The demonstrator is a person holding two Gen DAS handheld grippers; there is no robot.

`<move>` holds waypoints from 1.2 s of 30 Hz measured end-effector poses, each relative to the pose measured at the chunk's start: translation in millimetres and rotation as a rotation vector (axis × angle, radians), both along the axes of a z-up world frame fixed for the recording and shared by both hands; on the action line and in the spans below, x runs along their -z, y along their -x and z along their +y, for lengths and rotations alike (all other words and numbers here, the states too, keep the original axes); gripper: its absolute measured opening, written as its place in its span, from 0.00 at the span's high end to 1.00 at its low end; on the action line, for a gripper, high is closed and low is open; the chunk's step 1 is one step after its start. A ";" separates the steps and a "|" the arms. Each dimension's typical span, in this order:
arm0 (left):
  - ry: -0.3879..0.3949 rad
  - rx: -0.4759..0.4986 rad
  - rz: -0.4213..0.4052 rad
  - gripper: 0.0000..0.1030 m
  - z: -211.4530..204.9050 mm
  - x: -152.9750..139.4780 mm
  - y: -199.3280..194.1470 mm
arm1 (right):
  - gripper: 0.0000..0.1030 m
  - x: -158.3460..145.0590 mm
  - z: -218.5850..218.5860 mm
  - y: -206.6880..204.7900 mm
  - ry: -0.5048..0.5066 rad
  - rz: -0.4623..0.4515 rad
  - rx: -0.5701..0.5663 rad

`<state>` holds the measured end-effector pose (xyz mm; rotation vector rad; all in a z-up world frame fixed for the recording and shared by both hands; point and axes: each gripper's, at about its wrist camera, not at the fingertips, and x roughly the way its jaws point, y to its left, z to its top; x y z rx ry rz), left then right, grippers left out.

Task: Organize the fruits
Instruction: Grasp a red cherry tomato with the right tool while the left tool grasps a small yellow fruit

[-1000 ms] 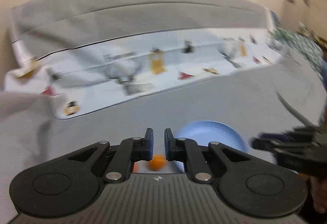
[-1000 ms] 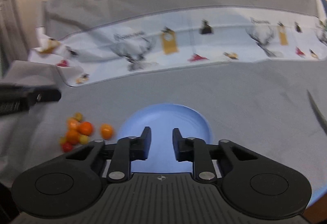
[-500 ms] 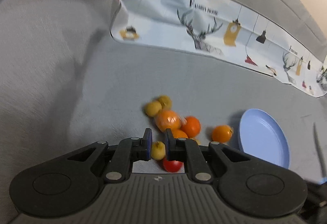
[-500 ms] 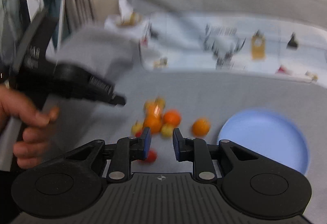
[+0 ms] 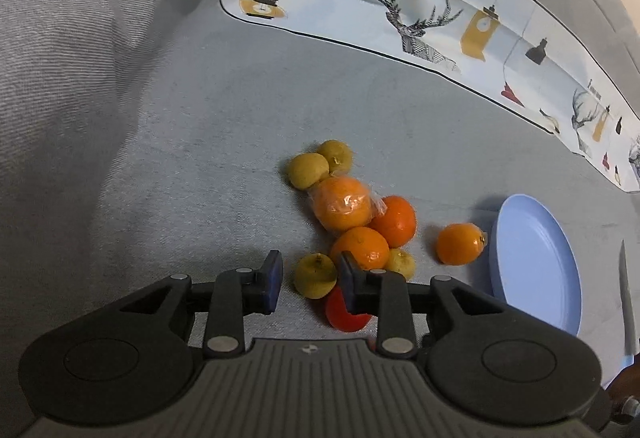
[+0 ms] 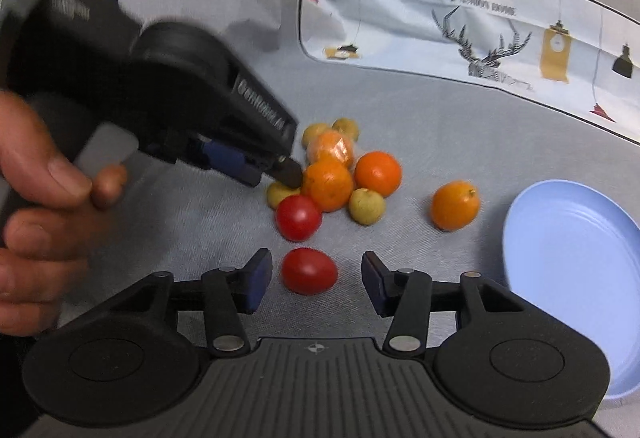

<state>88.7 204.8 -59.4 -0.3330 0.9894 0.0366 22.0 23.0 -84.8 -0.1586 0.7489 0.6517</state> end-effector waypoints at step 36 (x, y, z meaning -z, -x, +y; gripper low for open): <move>0.084 -0.030 0.010 0.79 -1.2 5.9 -0.2 | 0.67 -57.0 -136.6 -34.5 -0.077 -0.137 0.134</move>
